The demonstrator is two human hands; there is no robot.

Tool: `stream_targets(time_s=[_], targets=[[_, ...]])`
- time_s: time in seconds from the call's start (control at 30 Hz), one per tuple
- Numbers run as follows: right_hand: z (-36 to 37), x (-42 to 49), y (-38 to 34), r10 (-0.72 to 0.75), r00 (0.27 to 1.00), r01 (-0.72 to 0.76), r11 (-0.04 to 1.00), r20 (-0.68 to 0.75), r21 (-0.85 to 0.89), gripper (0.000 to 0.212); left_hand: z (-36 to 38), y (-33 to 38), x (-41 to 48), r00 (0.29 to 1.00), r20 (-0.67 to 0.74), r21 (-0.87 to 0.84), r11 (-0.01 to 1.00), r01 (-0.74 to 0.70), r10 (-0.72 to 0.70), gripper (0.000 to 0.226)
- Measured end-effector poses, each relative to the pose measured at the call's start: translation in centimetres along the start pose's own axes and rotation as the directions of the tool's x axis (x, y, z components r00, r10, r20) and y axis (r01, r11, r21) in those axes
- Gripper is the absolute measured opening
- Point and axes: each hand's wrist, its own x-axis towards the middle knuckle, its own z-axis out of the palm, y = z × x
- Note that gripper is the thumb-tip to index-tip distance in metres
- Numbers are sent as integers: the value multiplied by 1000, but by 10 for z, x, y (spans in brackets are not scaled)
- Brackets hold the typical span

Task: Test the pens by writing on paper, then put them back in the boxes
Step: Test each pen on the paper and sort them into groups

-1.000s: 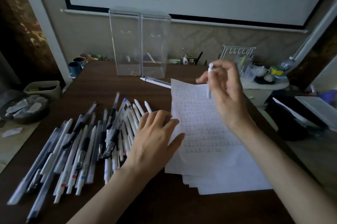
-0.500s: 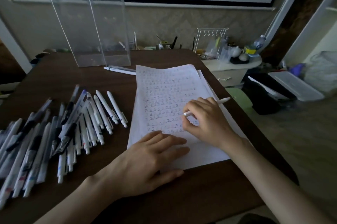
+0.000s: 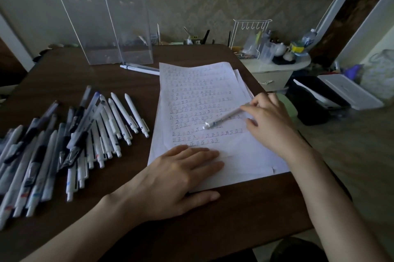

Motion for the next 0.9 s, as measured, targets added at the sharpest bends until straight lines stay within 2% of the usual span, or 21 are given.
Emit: stream_targets(time_s=[0.1,0.13,0.23,0.3,0.43,0.53,0.63,0.67,0.7,0.73,0.77,0.83,0.9], targets=[[1,4,-5,-37,999,37,999,-38,-3,15,1,5,2,1000,-17,10,1000,22,-22,57],[1,5,-7,-46,998,46,999,-42,10,17,1,7,3,999,-19,13,999,31,-31,57],[3,7,-12,-43,999,43,998,-9,39,41,2,9,5,999,-18,23,999,49,-49,57],[6,8,-14,-29,999,27,998,34,56,44,2,9,5,999,-18,28,998,50,-49,57],[8,9,-12,-51,999,51,992,-9,116,22,1,10,5,999,-22,22,999,49,-49,58],[6,10,-13,-100,995,100,984,-10,145,16,1,10,5,999,-11,29,998,54,-53,61],[2,8,-19,-154,979,174,972,-132,156,12,2,9,4,998,37,8,998,59,-59,66],[0,6,-22,-114,972,162,959,-204,233,12,2,8,3,997,48,2,998,64,-64,67],[-3,5,-25,-24,968,117,923,-249,367,11,2,8,3,996,57,-1,998,70,-70,67],[-6,3,-27,89,966,56,842,-241,537,13,3,7,3,995,65,-2,997,75,-75,67],[-9,1,-29,173,970,-2,714,-173,700,19,3,7,3,994,71,-3,997,79,-79,67],[-16,-2,-36,177,984,-59,452,-25,890,27,3,7,4,994,81,-6,997,81,-80,67],[-19,-4,-42,97,991,-122,331,95,936,24,3,7,4,993,86,-16,996,83,-82,67]])
